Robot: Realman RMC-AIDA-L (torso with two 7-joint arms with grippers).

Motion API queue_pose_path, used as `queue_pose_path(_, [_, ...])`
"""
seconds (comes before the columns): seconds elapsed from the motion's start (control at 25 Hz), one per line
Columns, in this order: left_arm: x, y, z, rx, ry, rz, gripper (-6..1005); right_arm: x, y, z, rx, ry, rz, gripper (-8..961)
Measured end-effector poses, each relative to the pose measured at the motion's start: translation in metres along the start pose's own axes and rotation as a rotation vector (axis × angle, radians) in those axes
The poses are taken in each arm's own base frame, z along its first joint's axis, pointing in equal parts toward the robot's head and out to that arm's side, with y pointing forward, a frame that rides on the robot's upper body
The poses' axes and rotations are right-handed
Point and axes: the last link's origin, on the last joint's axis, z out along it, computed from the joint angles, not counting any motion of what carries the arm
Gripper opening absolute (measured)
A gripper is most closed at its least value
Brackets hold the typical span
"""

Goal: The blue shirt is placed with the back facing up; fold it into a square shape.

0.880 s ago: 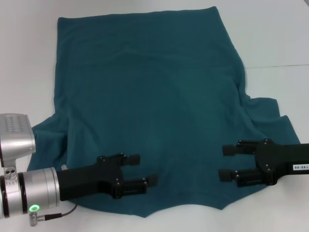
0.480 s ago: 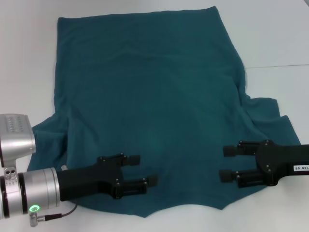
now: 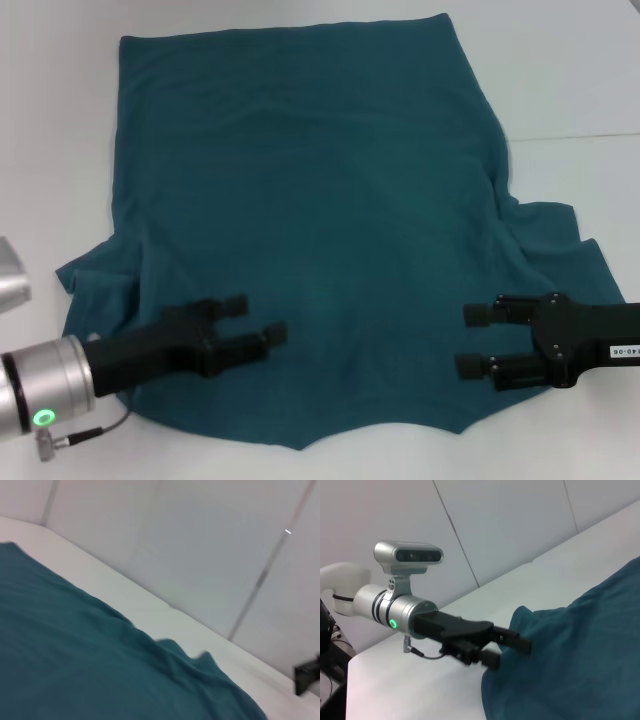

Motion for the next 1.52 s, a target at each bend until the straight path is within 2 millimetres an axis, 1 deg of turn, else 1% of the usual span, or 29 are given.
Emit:
queue_pose_path(0.2, [-0.001,-0.018,-0.010,0.123,0.049,-0.082,858,0.000,0.000,0.001,0.006,-0.003,0.001,898])
queue_pose_path(0.6, [-0.003,-0.039,-0.034,0.271,0.144,-0.175,859,-0.002,0.000,0.005,-0.003,-0.006,0.000,897])
queue_pose_path(0.88, [-0.005,-0.049,-0.053,0.350,0.201,-0.209,858,-0.002,0.000,0.007,-0.007,-0.008,0.010,895])
queue_pose_path(1.16, [-0.007,-0.056,-0.060,0.407,0.209,-0.219,858,-0.002,0.001,0.009,-0.010,-0.010,0.014,893])
queue_pose_path(1.36, [-0.014,-0.063,-0.066,0.473,0.197,-0.233,859,-0.002,0.002,0.009,-0.013,-0.010,0.014,892])
queue_pose_path(1.52, [-0.016,-0.064,-0.068,0.492,0.198,-0.239,859,-0.002,0.002,0.009,-0.014,-0.010,0.018,891])
